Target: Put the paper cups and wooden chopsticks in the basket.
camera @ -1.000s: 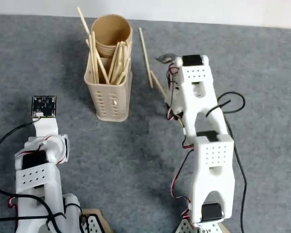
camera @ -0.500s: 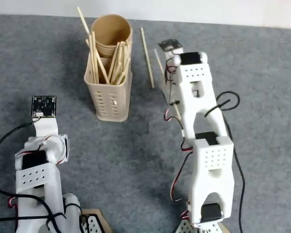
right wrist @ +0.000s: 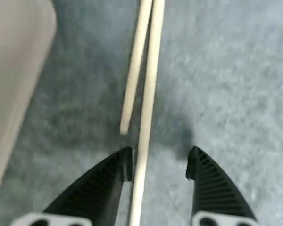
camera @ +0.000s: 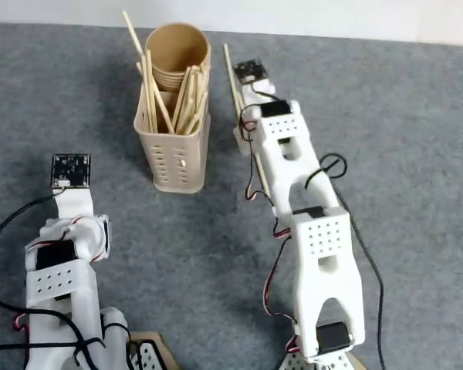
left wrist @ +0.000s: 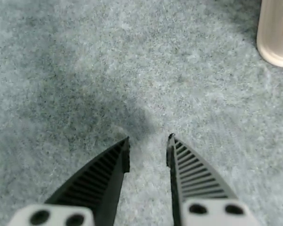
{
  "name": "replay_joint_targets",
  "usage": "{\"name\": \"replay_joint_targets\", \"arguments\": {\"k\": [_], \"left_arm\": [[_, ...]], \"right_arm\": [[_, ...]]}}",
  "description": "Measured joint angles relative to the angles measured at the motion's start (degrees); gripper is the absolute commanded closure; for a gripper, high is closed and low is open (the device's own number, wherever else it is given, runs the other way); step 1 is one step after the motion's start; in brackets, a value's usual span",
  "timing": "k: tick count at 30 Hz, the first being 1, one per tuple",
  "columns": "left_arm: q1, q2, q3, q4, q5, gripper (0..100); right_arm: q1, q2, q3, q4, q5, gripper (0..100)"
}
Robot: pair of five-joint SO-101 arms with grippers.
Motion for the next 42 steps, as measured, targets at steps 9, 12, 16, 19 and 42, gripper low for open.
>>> {"name": "replay_joint_targets", "arguments": {"k": [9, 12, 16, 19, 42], "left_arm": [[0.0, 0.0, 0.18, -0.62, -0.09, 86], [0.0, 0.0, 0.18, -0.62, -0.09, 86], [0.0, 0.0, 0.18, -0.62, -0.09, 86], [0.0, 0.0, 0.18, -0.62, -0.09, 86], [0.0, 0.0, 0.18, -0.62, -0.09, 86]], "right_arm": [[-1.32, 0.09, 0.0, -8.26, -0.26, 80.3], [-1.23, 0.53, 0.0, -11.52, -0.26, 80.3], [-1.41, 3.96, -0.18, -11.25, -0.26, 80.3], [-1.41, 5.71, -1.85, -10.02, -0.26, 80.4], [1.14, -12.22, -1.05, 6.15, -0.18, 99.2]]}}
